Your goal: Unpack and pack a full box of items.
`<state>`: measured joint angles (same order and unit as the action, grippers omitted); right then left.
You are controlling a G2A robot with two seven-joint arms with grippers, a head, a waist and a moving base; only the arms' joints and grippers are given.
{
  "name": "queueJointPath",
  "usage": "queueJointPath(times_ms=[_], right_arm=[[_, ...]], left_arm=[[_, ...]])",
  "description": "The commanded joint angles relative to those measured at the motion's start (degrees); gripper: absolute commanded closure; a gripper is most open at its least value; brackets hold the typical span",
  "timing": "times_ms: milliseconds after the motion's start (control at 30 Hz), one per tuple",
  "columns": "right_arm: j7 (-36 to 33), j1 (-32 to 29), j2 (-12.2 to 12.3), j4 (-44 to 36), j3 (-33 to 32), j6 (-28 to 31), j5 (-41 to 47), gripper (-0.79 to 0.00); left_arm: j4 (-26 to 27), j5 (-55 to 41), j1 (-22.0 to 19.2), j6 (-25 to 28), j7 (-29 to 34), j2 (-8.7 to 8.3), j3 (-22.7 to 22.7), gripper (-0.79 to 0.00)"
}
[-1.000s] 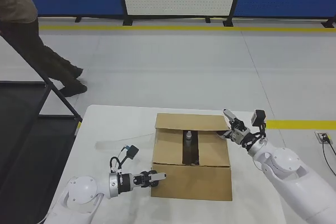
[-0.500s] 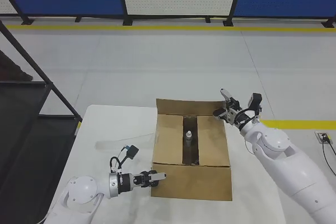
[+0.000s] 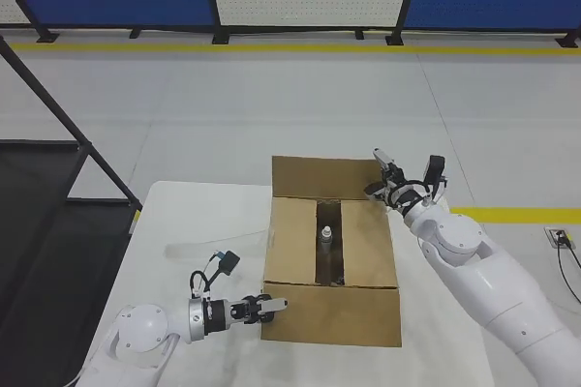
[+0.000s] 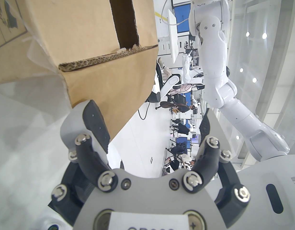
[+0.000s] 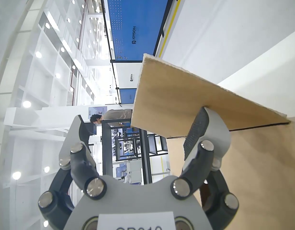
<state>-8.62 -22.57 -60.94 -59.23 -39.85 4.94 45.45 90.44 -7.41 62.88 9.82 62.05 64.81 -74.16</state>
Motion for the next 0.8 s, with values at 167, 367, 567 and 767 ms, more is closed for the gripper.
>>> queueJointPath(times_ms=[167, 367, 567, 767], right_arm=[[-0.1, -0.5, -0.1, -0.3, -0.3, 0.0, 0.5, -0.785], [3.8, 2.3, -2.8, 2.6, 0.1, -3.3, 1.5, -0.785], [7.6, 7.8, -8.1, 12.5, 4.2, -5.2, 1.4, -0.785], [7.9, 11.1, -13.4, 22.2, 7.5, -4.9, 0.9, -0.785]], left_arm=[[0.0, 0.0, 0.0, 0.0, 0.0, 0.00, 0.0, -0.785], [0.0, 0.0, 0.0, 0.0, 0.0, 0.00, 0.0, -0.785], [1.5, 0.5, 1.7, -0.1, -2.7, -0.14, 0.3, -0.785], [1.9, 0.1, 2.6, 0.1, -3.5, -0.39, 0.2, -0.785]])
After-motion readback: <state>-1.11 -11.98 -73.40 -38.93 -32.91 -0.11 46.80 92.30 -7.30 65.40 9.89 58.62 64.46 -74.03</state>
